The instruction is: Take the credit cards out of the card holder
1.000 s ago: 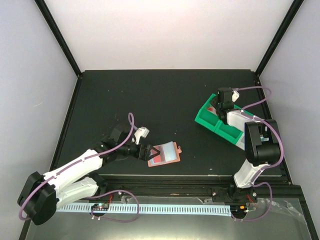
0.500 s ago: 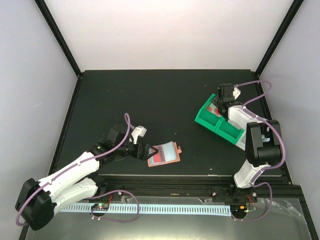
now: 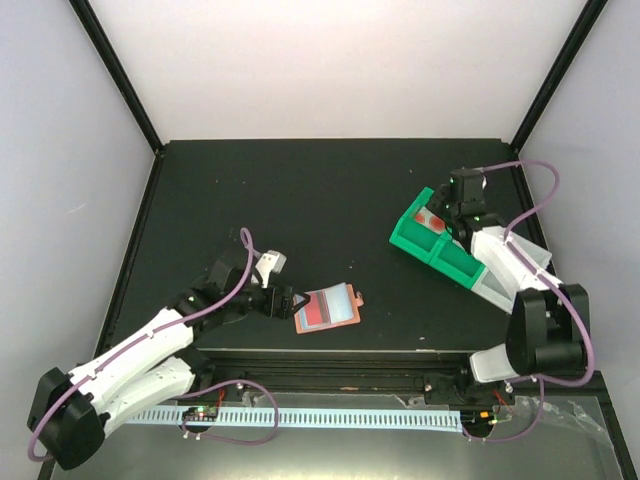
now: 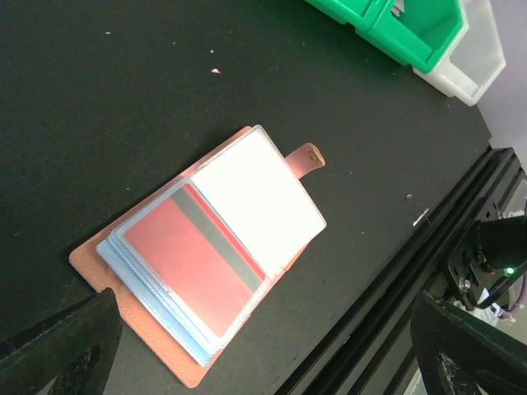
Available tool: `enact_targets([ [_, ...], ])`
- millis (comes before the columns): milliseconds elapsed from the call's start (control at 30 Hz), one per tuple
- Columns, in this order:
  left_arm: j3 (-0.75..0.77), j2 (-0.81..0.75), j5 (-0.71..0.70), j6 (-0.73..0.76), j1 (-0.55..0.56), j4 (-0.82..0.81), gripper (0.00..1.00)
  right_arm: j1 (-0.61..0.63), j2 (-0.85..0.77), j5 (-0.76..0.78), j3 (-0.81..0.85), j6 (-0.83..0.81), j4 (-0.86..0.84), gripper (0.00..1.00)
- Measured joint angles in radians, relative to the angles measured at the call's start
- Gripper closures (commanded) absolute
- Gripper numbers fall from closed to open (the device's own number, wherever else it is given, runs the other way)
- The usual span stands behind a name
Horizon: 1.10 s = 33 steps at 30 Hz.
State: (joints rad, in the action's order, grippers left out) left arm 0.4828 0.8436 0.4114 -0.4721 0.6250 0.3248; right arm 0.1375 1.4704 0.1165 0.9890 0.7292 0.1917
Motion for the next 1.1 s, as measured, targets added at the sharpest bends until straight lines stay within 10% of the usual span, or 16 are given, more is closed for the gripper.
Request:
enact_targets([
  [567,-0.103,0.017,-0.003,-0.131,-0.004,-0.099,0.02,0.037,-0.361,-0.389,-0.271,-0.079,0.04,0.66],
  [1100,-0.163,0.14,0.047,-0.235,-0.004,-0.29,0.03,0.391,-0.357,-0.519,-0.526,-0.039,-0.105,0.66],
])
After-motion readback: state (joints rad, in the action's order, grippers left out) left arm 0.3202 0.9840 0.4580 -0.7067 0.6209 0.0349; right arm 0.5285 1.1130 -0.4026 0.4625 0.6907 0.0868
